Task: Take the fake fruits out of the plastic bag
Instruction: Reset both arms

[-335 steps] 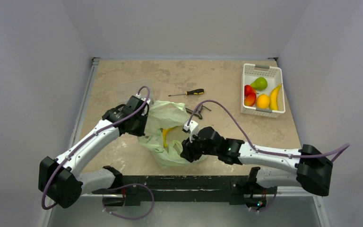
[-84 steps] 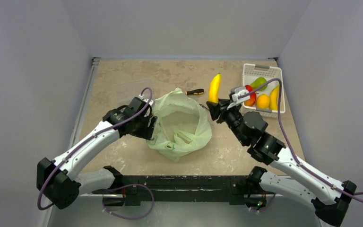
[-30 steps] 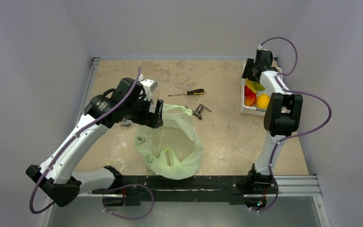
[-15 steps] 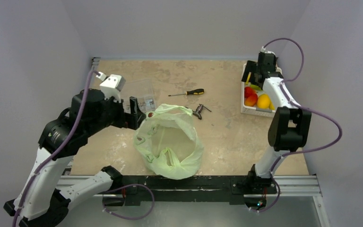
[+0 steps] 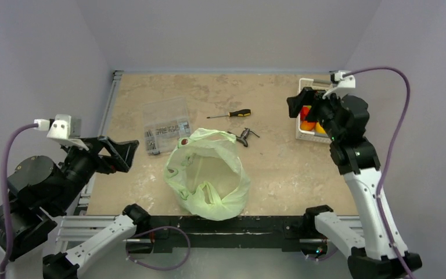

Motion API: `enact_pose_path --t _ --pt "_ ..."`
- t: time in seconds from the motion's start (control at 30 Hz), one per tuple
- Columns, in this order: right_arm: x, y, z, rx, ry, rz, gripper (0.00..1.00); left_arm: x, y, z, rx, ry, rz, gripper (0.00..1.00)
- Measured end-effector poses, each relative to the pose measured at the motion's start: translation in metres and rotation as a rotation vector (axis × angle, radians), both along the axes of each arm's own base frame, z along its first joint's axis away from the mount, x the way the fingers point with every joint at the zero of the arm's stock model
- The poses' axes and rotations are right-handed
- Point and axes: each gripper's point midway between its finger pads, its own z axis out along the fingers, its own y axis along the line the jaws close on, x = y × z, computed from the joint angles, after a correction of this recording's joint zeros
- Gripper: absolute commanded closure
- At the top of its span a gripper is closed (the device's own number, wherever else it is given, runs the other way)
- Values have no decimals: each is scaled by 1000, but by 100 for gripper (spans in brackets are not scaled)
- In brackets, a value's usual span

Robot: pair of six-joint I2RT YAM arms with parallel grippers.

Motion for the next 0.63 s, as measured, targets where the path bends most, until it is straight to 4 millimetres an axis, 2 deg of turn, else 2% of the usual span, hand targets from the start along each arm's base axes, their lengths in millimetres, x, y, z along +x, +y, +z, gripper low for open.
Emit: enact_pose_path --t 0.17,0.4,0.5,0.63 --pt "-50 -10 47 78 -146 -28 1 -11 13 11 -57 -58 32 0" --pt "-111 -50 90 128 -336 -195 1 -12 22 15 -88 -74 77 0" --pt "-124 -65 97 139 -379 -264 1 -11 22 14 -98 -70 86 0" --pt "-123 -74 95 126 -371 -315 1 -7 21 13 -102 -58 102 0"
